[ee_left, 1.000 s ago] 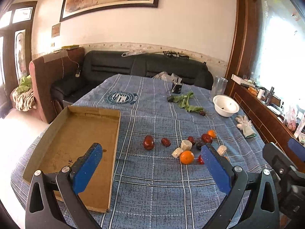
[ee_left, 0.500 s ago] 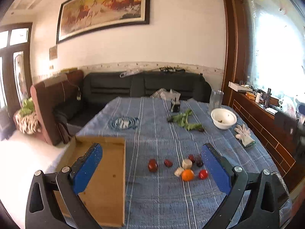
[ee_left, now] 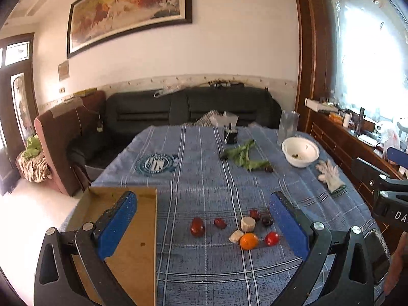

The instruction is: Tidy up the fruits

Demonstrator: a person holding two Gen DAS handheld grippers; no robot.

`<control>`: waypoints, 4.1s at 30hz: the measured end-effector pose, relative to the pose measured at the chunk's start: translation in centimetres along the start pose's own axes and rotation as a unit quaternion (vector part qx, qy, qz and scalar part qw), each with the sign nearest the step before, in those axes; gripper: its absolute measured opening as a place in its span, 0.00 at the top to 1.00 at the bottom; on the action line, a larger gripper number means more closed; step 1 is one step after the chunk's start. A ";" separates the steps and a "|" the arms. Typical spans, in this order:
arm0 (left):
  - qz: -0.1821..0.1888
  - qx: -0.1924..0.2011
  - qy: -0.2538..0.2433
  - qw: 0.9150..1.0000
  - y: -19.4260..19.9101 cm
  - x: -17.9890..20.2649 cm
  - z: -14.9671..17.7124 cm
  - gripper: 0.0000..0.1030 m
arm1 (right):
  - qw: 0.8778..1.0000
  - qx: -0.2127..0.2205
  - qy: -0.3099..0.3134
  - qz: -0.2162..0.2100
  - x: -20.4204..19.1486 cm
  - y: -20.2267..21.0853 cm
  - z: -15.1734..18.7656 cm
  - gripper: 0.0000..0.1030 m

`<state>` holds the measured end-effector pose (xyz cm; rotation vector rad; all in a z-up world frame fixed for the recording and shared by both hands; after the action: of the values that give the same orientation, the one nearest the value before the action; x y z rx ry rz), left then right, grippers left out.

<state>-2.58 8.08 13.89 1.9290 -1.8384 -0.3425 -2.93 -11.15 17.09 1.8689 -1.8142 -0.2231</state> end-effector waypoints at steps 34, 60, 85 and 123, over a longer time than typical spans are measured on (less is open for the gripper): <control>0.002 -0.127 0.006 0.992 -9.3 -0.1 10.2 0.00 | 0.990 -0.130 -0.039 -0.034 -0.3 -7.8 10.7 0.00; 0.062 -0.196 -0.007 0.979 -10.7 2.2 14.5 0.28 | 0.980 -0.165 -0.076 -0.076 -1.0 -10.5 14.5 0.05; 0.112 -0.233 -0.035 0.965 -15.4 6.7 16.0 0.67 | 0.973 -0.196 -0.061 -0.108 -2.5 -14.6 16.6 0.29; -0.075 -0.138 0.102 0.982 -11.2 -21.5 4.2 0.70 | 0.923 -0.128 0.059 -0.359 -32.5 -9.0 -0.1 0.66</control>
<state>3.55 28.79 2.09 1.8370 -1.4386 -0.4089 2.19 19.99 5.25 2.2122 -0.8967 -0.5595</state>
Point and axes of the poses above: each gripper's, at about its wrist camera, not at the fingertips, and y roughly against the way its jaws point, x to its right, z to its underside, the point moved 10 cm from there along -y, roughly the way its jaws point, and after that the axes turned 9 degrees about y, right-handed, at the moved point
